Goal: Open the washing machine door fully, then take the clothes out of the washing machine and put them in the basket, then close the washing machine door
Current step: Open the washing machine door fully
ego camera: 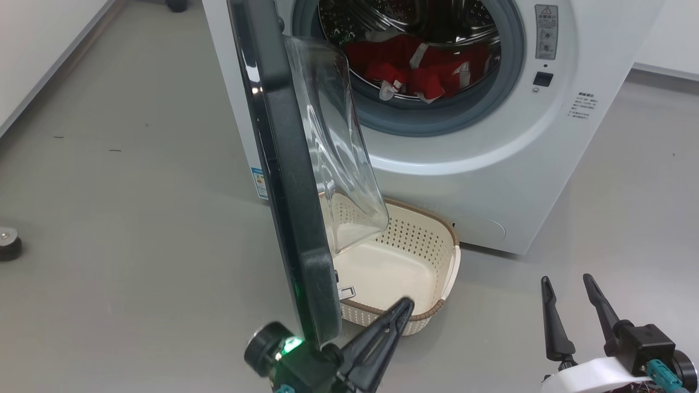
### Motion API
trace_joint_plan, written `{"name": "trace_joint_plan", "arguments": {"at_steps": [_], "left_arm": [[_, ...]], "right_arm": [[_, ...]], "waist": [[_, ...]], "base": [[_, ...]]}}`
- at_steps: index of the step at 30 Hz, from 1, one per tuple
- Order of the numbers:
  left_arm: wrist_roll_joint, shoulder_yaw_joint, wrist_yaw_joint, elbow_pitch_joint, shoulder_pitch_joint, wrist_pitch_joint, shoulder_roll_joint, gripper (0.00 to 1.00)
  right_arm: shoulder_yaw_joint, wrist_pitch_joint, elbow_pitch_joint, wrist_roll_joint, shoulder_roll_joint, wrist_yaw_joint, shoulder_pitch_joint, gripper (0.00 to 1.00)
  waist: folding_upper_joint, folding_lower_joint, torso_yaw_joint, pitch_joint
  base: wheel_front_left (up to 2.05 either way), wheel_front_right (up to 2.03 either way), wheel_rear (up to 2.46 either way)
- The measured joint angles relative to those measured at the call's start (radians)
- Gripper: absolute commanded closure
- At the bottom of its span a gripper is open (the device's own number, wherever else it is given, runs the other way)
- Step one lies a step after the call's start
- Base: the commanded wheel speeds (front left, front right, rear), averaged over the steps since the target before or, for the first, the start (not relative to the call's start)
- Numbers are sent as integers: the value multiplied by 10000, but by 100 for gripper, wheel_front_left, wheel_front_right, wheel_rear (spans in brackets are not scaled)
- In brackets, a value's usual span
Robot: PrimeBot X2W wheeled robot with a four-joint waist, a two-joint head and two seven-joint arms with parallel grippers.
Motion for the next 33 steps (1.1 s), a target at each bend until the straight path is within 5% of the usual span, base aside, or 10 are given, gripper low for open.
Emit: {"name": "trace_joint_plan", "arguments": {"at_steps": [33], "left_arm": [[6, 1124, 882, 1659, 168, 234, 88, 100]], "right_arm": [[-612, 0, 38, -146, 136, 334, -32, 0]], "waist": [[0, 0, 223, 405]], "base": [[0, 0, 0]]}}
